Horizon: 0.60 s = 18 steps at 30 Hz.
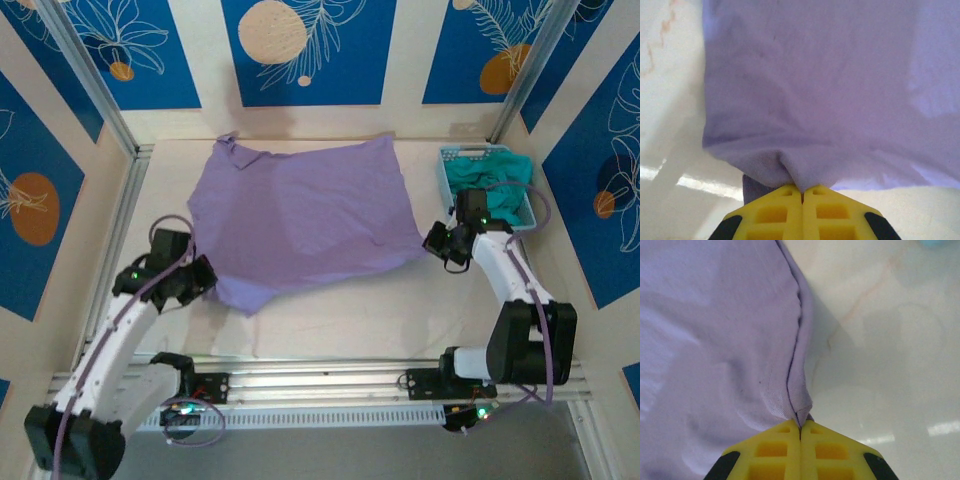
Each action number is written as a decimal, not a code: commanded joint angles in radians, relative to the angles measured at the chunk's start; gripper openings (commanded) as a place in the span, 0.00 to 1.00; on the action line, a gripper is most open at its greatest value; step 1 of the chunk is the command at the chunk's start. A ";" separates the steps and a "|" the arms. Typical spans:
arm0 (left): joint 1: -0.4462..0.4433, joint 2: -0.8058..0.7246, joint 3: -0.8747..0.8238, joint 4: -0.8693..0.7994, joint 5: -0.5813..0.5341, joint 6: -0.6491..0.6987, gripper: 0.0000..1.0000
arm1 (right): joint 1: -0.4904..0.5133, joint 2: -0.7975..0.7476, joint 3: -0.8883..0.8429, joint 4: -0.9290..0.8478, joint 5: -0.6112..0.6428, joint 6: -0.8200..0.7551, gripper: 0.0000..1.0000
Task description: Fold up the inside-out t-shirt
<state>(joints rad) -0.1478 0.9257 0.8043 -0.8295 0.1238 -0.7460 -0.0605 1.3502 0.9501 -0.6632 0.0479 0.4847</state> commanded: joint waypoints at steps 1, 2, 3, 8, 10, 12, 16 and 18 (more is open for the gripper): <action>0.092 0.086 0.091 0.073 0.110 0.162 0.00 | -0.004 0.089 0.086 0.001 -0.004 -0.033 0.01; 0.114 0.117 0.110 0.100 0.123 0.171 0.00 | -0.003 0.121 0.109 0.006 0.002 -0.036 0.01; 0.131 0.148 0.124 0.132 0.133 0.175 0.00 | -0.002 0.154 0.132 0.009 0.003 -0.037 0.01; 0.179 0.279 0.176 0.240 0.113 0.175 0.00 | 0.011 0.298 0.232 0.039 -0.012 -0.032 0.02; 0.194 0.327 0.193 0.262 0.115 0.173 0.00 | 0.014 0.350 0.275 0.037 -0.017 -0.036 0.02; 0.206 0.371 0.215 0.285 0.106 0.174 0.00 | 0.018 0.397 0.324 0.040 -0.016 -0.038 0.02; 0.225 0.464 0.254 0.339 0.091 0.156 0.00 | 0.023 0.493 0.425 0.032 -0.017 -0.040 0.02; 0.228 0.528 0.278 0.398 0.103 0.134 0.00 | 0.029 0.553 0.480 0.028 -0.026 -0.037 0.03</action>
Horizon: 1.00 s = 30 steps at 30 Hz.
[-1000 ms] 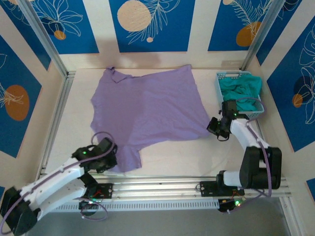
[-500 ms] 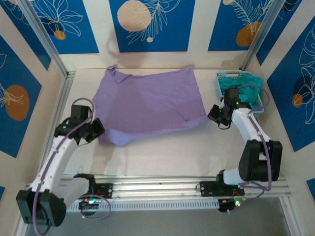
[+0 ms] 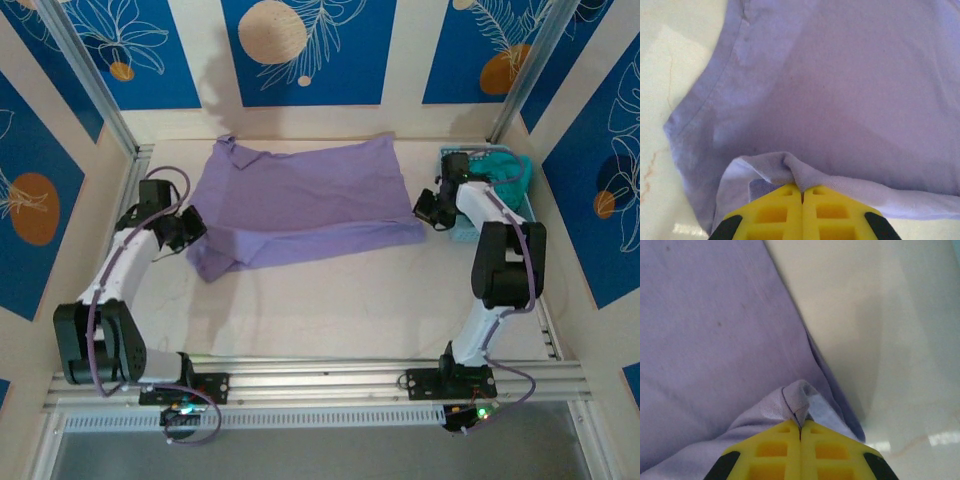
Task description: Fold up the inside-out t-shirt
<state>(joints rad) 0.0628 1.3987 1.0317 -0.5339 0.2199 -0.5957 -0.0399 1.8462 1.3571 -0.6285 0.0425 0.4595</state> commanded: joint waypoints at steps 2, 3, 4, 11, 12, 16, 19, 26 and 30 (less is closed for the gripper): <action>0.019 0.136 0.103 0.141 0.003 -0.023 0.00 | 0.011 0.117 0.132 -0.010 -0.014 -0.010 0.05; 0.019 0.191 0.141 0.151 -0.004 -0.024 0.02 | 0.012 0.149 0.168 -0.012 -0.016 -0.009 0.08; 0.024 0.241 0.176 0.159 -0.006 -0.025 0.07 | 0.011 0.177 0.196 -0.012 -0.011 -0.006 0.13; 0.035 0.493 0.385 0.113 -0.069 -0.010 0.51 | 0.034 0.214 0.338 -0.076 0.088 -0.068 0.41; 0.035 0.469 0.369 0.112 -0.080 -0.002 0.53 | 0.044 0.178 0.305 -0.067 0.098 -0.080 0.42; 0.000 0.271 0.138 0.219 -0.057 -0.027 0.57 | 0.127 0.073 0.123 0.010 0.039 -0.100 0.44; -0.062 0.133 -0.049 0.285 -0.045 -0.041 0.60 | 0.177 0.116 0.109 -0.003 0.078 -0.133 0.44; -0.102 0.121 -0.199 0.320 0.010 -0.011 0.61 | 0.196 0.230 0.160 -0.104 0.186 -0.222 0.43; -0.096 0.196 -0.189 0.340 0.008 0.019 0.61 | 0.196 0.240 0.147 -0.185 0.255 -0.238 0.42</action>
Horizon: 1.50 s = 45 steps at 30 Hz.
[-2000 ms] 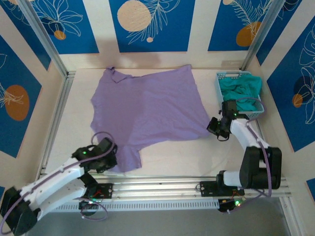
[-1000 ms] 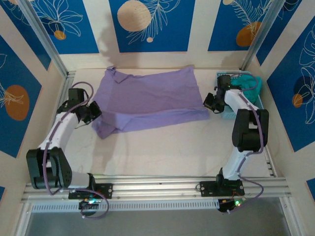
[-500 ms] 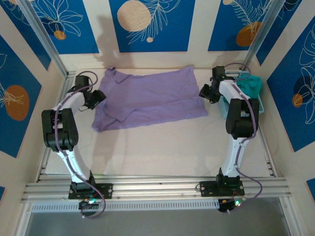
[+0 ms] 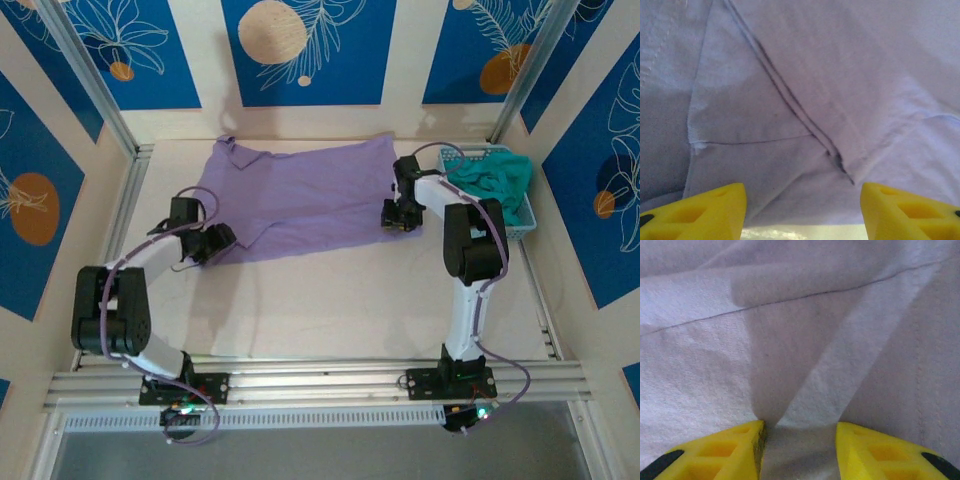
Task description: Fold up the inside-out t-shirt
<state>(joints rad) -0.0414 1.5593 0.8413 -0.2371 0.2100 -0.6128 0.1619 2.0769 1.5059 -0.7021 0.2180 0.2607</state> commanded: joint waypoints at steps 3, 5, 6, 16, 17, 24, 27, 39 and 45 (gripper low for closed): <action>0.012 0.070 0.003 0.034 0.009 0.048 0.61 | -0.013 -0.006 -0.040 -0.163 0.115 -0.031 0.42; 0.012 0.061 -0.012 0.012 -0.001 0.053 0.61 | -0.015 -0.036 -0.093 -0.182 0.141 -0.017 0.42; 0.012 0.042 -0.032 0.002 -0.001 0.051 0.61 | -0.015 -0.059 -0.127 -0.192 0.157 -0.007 0.42; 0.014 -0.297 -0.148 -0.031 0.081 -0.027 0.62 | 0.169 -0.498 -0.412 0.162 0.089 -0.130 0.44; 0.020 -0.278 -0.137 -0.016 0.088 -0.036 0.61 | 0.225 -0.510 -0.420 0.233 0.019 -0.155 0.45; 0.042 -0.086 -0.068 0.090 0.157 -0.065 0.47 | 0.589 -0.324 -0.298 0.525 -0.147 -0.271 0.49; 0.059 -0.053 -0.070 0.103 0.157 -0.062 0.43 | 0.669 -0.209 -0.214 0.577 -0.174 -0.300 0.50; 0.109 0.004 -0.197 0.212 0.191 -0.076 0.38 | 0.732 0.126 0.084 0.504 -0.127 -0.350 0.49; 0.119 0.012 -0.212 0.219 0.190 -0.069 0.37 | 0.723 0.180 0.146 0.479 -0.100 -0.346 0.31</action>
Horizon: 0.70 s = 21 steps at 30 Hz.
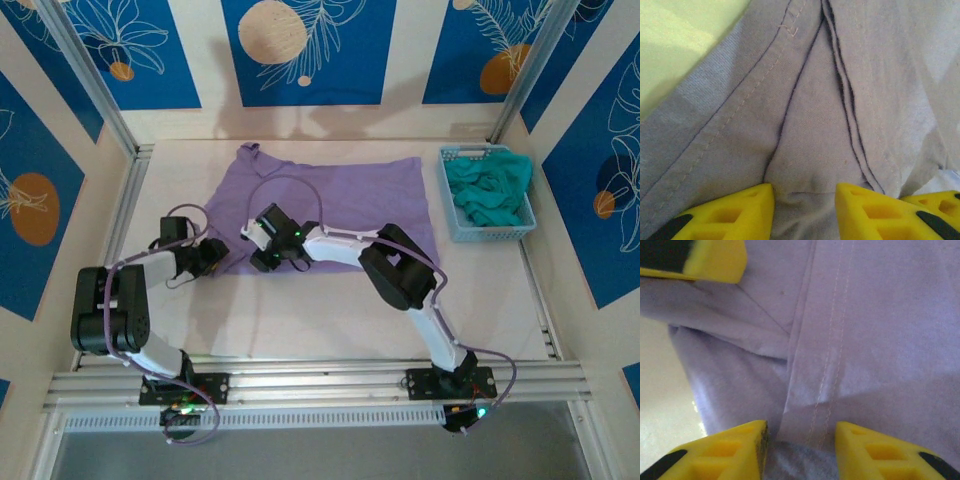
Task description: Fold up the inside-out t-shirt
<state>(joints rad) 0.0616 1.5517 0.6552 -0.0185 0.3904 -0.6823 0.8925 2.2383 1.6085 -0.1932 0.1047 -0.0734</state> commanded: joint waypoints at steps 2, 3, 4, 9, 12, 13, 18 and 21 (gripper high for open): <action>0.023 0.022 -0.029 0.001 0.010 0.003 0.37 | -0.012 0.019 0.054 -0.032 0.023 -0.005 0.20; 0.028 0.025 -0.031 0.005 0.009 0.003 0.38 | -0.015 0.018 0.058 -0.032 0.026 -0.004 0.16; 0.031 0.027 -0.030 0.006 0.009 0.001 0.37 | -0.017 0.018 0.064 -0.035 0.034 0.001 0.11; 0.044 0.025 -0.034 0.008 0.008 0.000 0.37 | -0.069 -0.006 0.119 -0.053 0.067 0.096 0.00; 0.045 0.018 -0.030 0.006 0.006 0.001 0.39 | -0.142 0.024 0.226 -0.157 0.095 0.267 0.00; 0.046 0.017 -0.026 0.007 0.011 0.000 0.41 | -0.175 0.056 0.285 -0.222 0.085 0.332 0.00; 0.046 0.008 -0.009 0.011 0.028 -0.002 0.50 | -0.299 0.174 0.455 -0.399 0.031 0.543 0.16; 0.045 -0.001 0.006 -0.003 0.015 0.001 0.54 | -0.334 0.172 0.467 -0.396 -0.017 0.581 0.39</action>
<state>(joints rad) 0.0898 1.5532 0.6479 0.0189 0.4339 -0.6895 0.5667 2.3810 2.0518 -0.4786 0.1440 0.3786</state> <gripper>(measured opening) 0.525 0.356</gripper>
